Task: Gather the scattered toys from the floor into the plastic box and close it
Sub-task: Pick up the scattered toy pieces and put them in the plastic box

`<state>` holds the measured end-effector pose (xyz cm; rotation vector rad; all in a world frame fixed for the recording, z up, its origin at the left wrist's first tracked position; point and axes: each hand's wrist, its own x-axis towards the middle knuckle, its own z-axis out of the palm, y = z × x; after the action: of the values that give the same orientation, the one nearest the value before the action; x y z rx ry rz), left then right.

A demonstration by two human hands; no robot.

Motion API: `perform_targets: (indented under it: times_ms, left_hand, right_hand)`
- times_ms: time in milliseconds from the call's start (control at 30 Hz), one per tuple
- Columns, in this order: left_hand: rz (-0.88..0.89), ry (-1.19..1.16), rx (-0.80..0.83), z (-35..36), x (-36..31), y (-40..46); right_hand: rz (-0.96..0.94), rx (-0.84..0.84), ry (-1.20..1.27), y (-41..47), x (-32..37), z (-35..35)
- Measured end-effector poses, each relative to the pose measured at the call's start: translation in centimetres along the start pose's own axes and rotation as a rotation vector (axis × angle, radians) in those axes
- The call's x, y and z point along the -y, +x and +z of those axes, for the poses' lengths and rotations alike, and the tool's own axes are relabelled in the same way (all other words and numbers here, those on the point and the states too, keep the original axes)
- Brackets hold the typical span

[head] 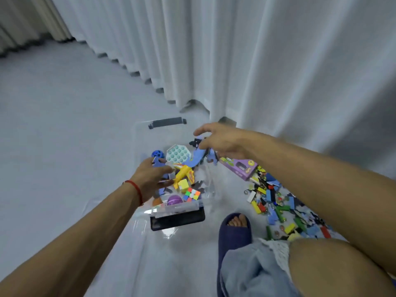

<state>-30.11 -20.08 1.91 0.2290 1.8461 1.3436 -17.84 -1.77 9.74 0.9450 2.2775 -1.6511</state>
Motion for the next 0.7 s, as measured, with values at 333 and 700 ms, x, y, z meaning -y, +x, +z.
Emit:
perform_targets:
  times_ms: [333,700]
  left_hand:
    - [0.174,0.383,-0.011,8.1,-0.7,0.4]
    - [0.324,0.703,0.367,27.8,3.8,1.7]
  right_hand:
    - [0.203,-0.131,-0.138,-7.7,-7.8,-10.2]
    - [0.618,-0.368,-0.136,-18.9,-31.3,-15.9]
